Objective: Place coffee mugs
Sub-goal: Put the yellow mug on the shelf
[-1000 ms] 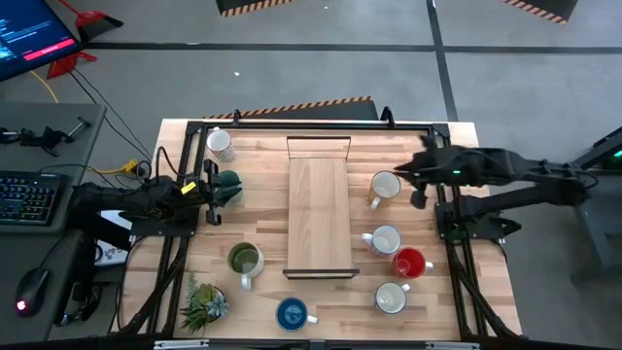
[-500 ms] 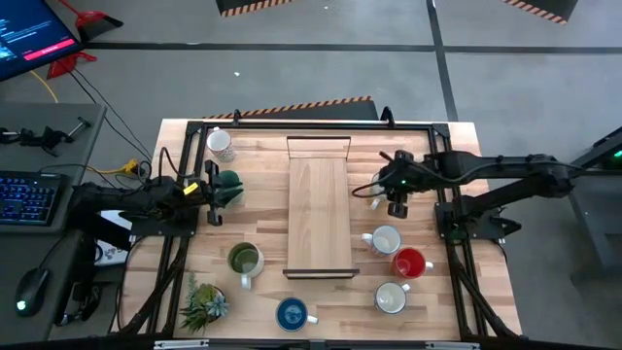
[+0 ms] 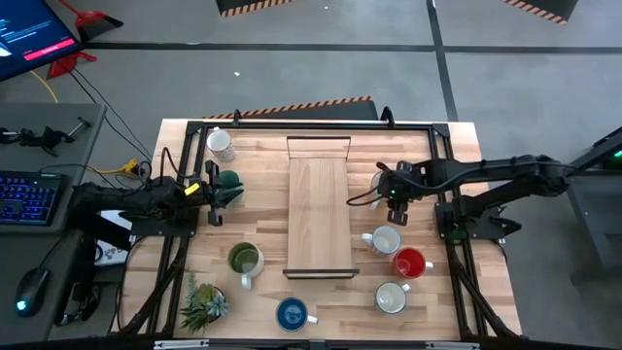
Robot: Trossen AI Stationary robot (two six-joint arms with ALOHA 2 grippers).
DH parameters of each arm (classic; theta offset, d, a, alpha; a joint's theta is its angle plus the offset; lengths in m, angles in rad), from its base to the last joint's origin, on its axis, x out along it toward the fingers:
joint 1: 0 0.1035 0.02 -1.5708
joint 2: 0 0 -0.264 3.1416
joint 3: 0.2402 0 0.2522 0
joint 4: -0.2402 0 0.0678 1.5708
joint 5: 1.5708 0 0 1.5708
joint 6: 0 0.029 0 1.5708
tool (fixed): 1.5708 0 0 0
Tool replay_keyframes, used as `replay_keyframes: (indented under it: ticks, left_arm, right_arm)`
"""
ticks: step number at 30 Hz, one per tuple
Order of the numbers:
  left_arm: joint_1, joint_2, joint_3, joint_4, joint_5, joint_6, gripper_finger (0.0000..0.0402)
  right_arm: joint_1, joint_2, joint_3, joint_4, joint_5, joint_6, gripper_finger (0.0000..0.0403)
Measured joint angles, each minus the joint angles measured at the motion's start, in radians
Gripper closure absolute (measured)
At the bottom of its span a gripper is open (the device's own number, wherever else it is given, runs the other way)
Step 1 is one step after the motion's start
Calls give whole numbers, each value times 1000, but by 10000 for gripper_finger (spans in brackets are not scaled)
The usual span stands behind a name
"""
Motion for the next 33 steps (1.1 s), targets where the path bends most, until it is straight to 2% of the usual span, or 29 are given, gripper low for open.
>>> replay_keyframes:
  ticks: [18,24,33]
  left_arm:
    - [0,0,0,13,0,-2,332]
    - [0,0,0,13,0,-2,332]
    - [0,0,0,12,0,-2,332]
  right_arm:
    - [0,-1,-186,277,32,-34,265]
    - [0,-1,-186,290,59,-34,265]
    - [-2,-1,-186,278,25,-34,265]
